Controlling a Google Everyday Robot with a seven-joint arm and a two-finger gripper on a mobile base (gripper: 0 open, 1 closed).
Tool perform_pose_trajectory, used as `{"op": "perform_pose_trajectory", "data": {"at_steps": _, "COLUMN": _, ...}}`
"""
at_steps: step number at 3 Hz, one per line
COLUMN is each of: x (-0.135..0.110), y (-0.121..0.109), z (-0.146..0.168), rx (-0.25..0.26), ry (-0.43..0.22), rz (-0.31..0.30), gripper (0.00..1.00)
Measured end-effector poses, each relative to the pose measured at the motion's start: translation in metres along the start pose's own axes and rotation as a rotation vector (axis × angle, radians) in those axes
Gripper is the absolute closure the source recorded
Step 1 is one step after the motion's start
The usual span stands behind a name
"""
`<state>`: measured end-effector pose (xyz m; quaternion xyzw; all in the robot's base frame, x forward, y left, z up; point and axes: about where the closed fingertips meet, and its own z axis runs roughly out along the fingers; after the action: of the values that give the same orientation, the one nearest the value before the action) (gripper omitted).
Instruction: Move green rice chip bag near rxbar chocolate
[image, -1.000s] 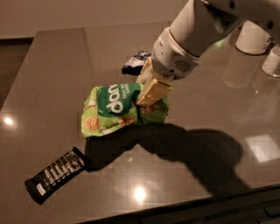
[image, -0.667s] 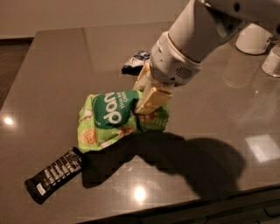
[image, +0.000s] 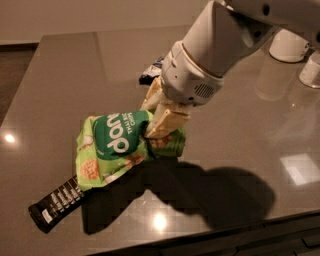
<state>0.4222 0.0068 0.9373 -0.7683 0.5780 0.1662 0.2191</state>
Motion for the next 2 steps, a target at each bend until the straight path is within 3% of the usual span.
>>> {"op": "perform_pose_trajectory", "data": {"at_steps": 1, "x": -0.0069, "y": 0.0064, "z": 0.0022, "rx": -0.019, "ry": -0.018, "rz": -0.019, "gripper": 0.13}}
{"op": "perform_pose_trajectory", "data": {"at_steps": 2, "x": -0.0086, "y": 0.0063, "z": 0.0012, "rx": -0.014, "ry": -0.016, "rz": -0.022, "gripper": 0.00}}
